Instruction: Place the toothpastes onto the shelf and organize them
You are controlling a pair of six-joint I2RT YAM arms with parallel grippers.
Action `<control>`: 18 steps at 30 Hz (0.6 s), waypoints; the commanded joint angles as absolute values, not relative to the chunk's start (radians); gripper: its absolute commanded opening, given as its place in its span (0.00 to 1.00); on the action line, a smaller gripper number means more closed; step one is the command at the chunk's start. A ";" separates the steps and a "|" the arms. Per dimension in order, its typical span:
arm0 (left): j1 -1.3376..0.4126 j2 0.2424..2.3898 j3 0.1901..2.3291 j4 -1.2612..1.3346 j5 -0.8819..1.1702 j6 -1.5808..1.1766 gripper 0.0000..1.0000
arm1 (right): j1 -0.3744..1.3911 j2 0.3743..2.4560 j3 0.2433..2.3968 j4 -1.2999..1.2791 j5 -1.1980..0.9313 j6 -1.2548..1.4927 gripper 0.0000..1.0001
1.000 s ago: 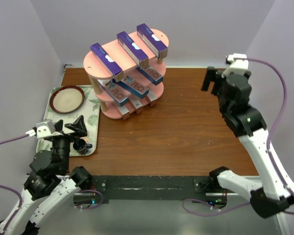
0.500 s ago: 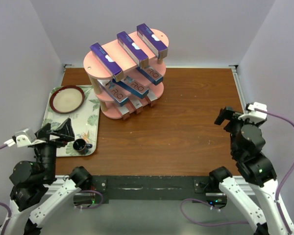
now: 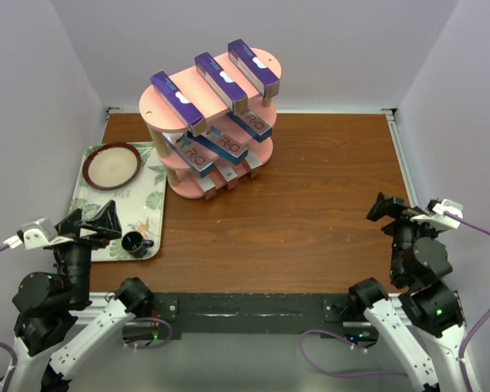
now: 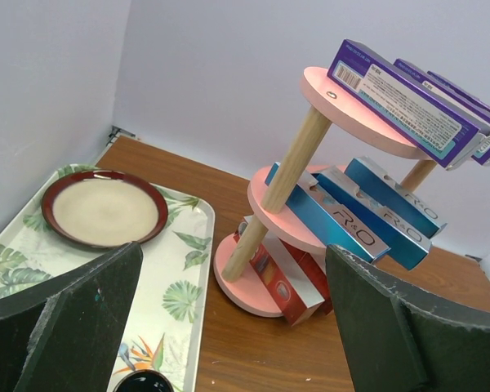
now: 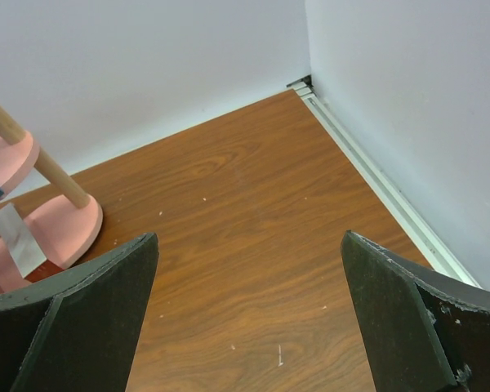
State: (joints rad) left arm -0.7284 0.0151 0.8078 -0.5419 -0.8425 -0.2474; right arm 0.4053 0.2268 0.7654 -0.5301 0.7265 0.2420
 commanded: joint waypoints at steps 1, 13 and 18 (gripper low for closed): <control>-0.726 -0.020 0.834 -0.540 -0.861 -0.247 1.00 | 0.405 0.224 0.756 -0.492 0.761 0.261 0.99; -0.726 -0.029 0.818 -0.526 -0.851 -0.242 0.99 | 0.405 0.199 0.755 -0.492 0.767 0.255 0.99; -0.726 -0.032 0.819 -0.525 -0.854 -0.236 0.99 | 0.406 0.186 0.753 -0.491 0.775 0.252 0.99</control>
